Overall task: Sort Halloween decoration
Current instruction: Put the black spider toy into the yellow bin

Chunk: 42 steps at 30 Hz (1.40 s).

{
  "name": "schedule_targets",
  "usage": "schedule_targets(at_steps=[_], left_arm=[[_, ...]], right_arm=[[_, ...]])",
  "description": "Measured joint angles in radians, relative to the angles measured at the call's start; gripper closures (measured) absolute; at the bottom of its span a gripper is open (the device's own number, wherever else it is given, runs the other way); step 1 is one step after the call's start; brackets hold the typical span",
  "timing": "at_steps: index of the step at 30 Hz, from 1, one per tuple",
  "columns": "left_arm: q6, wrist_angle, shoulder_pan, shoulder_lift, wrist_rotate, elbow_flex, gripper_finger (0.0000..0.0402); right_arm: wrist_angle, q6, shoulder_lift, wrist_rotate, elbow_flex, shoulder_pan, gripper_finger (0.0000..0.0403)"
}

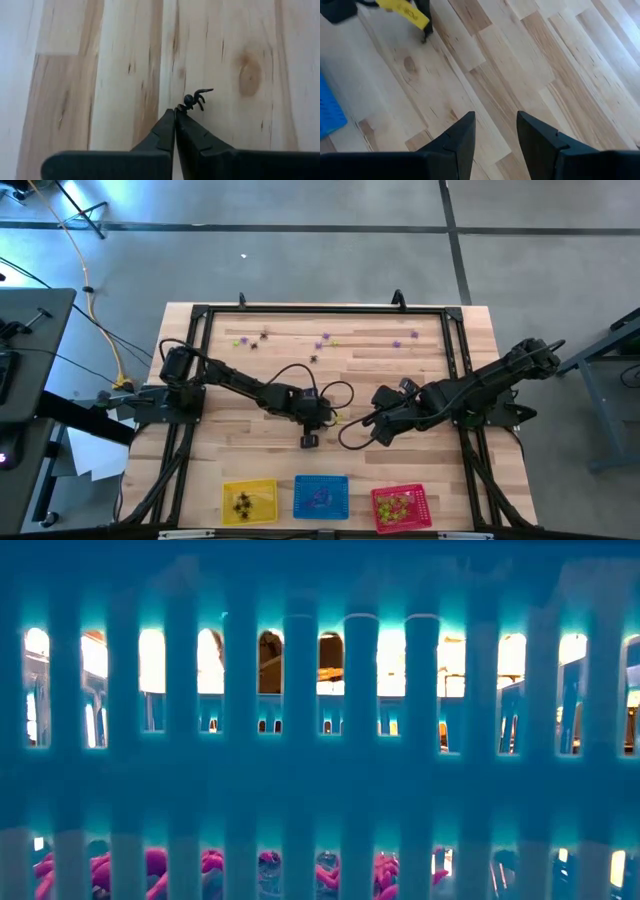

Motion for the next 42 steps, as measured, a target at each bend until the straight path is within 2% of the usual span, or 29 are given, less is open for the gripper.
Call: schedule_targets(at_steps=[7, 12, 19, 26, 30, 34, 39, 42], left_arm=[[-0.018, -0.139, -0.010, -0.138, -0.035, -0.005, 0.0401], [-0.153, -0.269, -0.066, -0.265, -0.062, -0.004, 0.0401], [-0.584, -0.335, -0.332, -0.388, -0.084, -0.002, 0.0401], [-1.095, -0.447, -0.617, -0.393, -0.092, -0.001, 0.0401], [-1.297, -0.489, -0.721, -0.391, -0.094, -0.001, 0.0401], [-1.367, -0.465, -0.786, -0.391, -0.136, -0.001, 0.0401], [-1.379, -0.470, -0.827, -0.391, -0.230, -0.001, 0.0398], [-1.378, -0.471, -0.833, -0.391, -0.235, -0.001, 0.0383]], right_arm=[[-0.003, 0.011, 0.000, 0.000, 0.000, 0.000, 0.0263], [-0.002, 0.011, 0.000, 0.000, 0.000, 0.000, 0.0263], [-0.001, 0.048, 0.000, 0.001, 0.000, 0.001, 0.0263], [0.001, 0.053, 0.000, 0.002, 0.000, 0.003, 0.0263], [0.003, 0.081, 0.000, 0.002, 0.000, 0.003, 0.0263], [0.003, 0.132, 0.000, 0.005, 0.000, 0.008, 0.0263], [0.002, 0.161, 0.000, 0.005, 0.000, 0.028, 0.0263], [0.002, 0.174, 0.000, 0.005, 0.000, 0.040, 0.0263]])
